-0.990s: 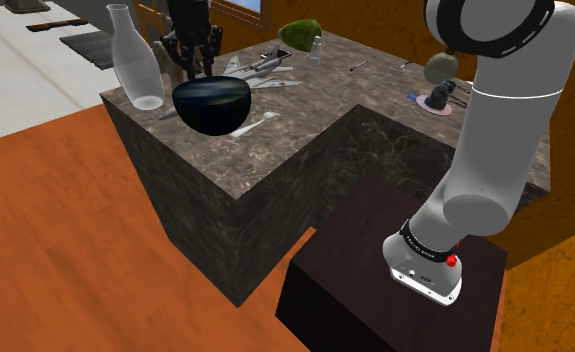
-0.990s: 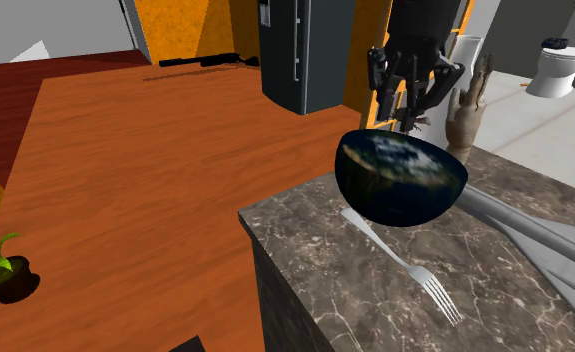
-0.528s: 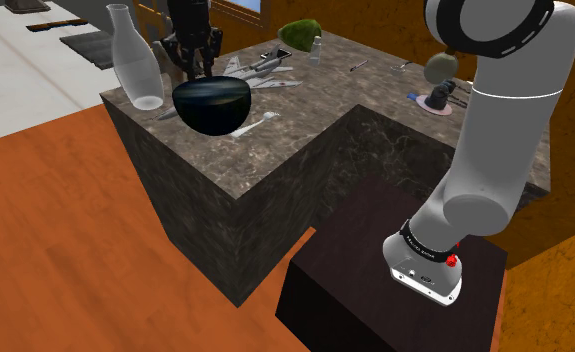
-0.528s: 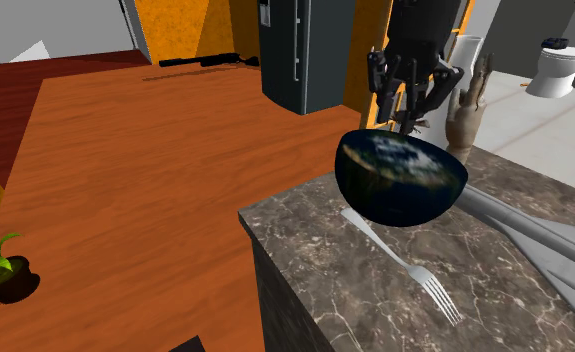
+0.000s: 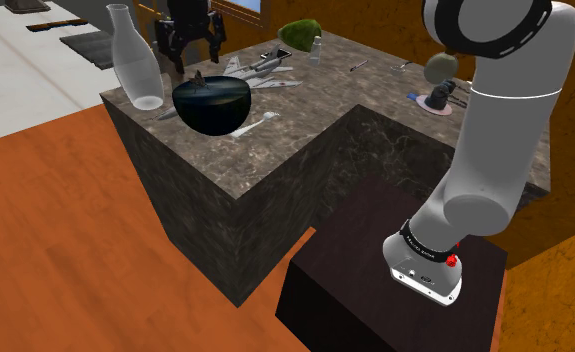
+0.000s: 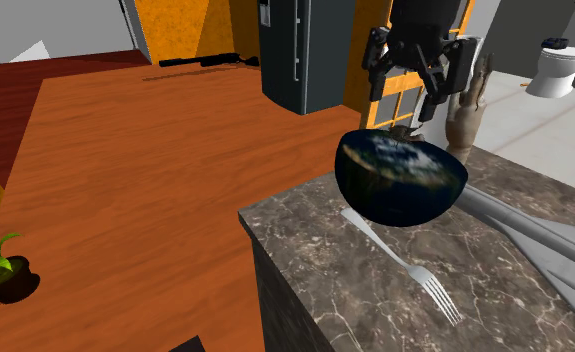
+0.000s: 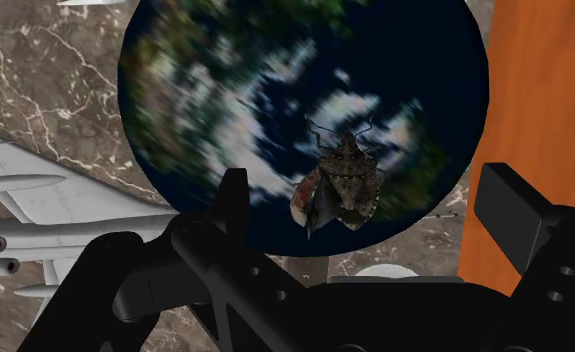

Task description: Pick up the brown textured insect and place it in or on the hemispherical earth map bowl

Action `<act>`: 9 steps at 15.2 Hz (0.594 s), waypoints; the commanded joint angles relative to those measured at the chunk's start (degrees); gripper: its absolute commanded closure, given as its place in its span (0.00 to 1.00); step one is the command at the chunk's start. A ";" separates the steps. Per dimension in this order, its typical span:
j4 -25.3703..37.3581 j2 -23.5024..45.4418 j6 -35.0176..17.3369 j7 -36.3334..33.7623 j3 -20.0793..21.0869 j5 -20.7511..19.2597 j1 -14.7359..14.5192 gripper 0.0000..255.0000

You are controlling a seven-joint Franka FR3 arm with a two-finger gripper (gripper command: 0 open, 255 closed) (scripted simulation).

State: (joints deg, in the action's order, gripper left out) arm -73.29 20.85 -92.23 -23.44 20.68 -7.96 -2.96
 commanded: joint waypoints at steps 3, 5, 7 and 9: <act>7.92 2.05 5.97 -0.03 0.02 -0.69 -1.11 0.00; 7.91 2.05 5.96 -0.03 0.02 -0.69 -1.11 0.00; 7.92 2.05 5.96 -0.03 0.02 -0.69 -1.11 0.00; 7.92 2.05 5.97 -0.03 0.02 -0.69 -1.11 0.00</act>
State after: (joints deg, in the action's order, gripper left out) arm -65.40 22.89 -86.29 -23.47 20.70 -8.65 -4.07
